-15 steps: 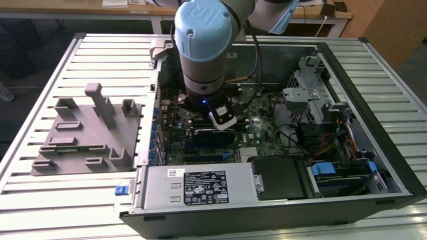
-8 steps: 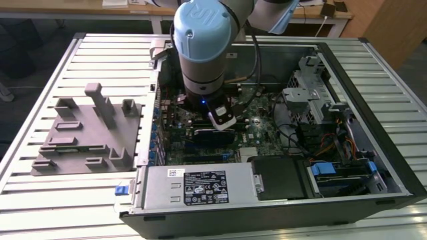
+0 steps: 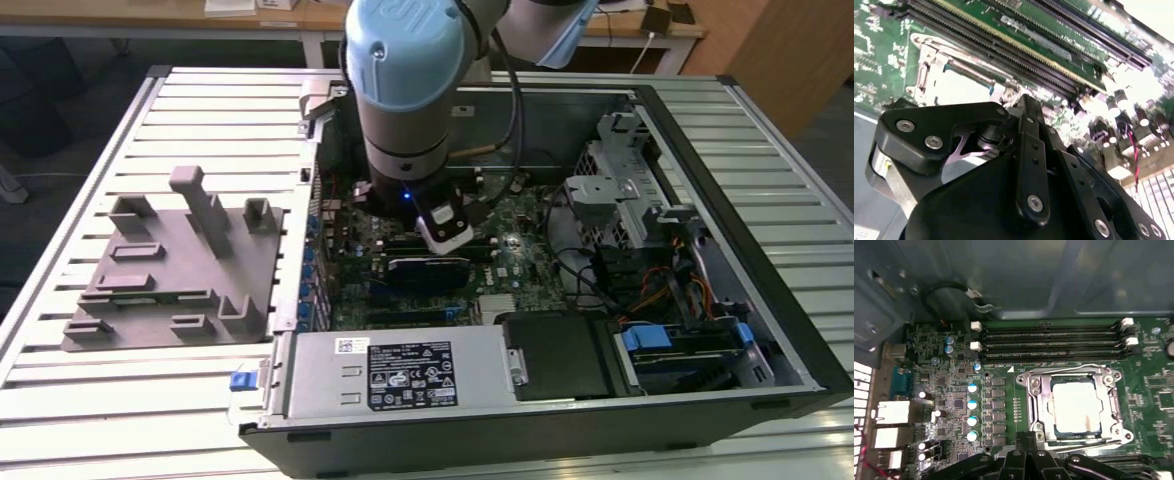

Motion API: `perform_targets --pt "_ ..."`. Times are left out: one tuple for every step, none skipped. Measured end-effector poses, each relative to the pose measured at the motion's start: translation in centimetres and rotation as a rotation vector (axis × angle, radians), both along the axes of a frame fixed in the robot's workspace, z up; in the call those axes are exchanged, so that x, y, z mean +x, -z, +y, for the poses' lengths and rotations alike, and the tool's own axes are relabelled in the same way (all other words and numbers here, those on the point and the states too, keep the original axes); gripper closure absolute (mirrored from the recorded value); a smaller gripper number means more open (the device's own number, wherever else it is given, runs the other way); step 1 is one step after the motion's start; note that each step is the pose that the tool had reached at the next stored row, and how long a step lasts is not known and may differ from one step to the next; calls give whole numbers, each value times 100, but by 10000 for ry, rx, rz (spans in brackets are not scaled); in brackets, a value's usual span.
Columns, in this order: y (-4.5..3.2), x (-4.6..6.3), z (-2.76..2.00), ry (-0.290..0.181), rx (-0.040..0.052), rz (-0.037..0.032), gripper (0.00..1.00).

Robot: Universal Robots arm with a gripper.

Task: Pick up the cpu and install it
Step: 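Install the second cpu locking lever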

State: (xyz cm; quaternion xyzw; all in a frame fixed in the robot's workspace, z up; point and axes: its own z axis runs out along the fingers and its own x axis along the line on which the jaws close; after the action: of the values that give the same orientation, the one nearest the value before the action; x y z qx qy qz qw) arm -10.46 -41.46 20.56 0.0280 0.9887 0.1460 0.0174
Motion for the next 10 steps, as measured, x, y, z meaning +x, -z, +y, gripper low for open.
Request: perform_targets --pt "-39 0 0 0 1 0 89" --pt "-81 0 0 0 1 -1 89" --pt "-126 0 0 0 0 0 89" --pt "-171 0 0 0 2 -1 89" --pt "-220 0 0 0 -1 0 89" --pt "-263 0 0 0 1 -2 89" --pt "-299 0 0 0 0 -2 89" --pt "-323 1 0 1 -11 -3 89" --pt "-340 0 0 5 -43 0 89" --pt "-347 1 1 17 -122 -3 89"
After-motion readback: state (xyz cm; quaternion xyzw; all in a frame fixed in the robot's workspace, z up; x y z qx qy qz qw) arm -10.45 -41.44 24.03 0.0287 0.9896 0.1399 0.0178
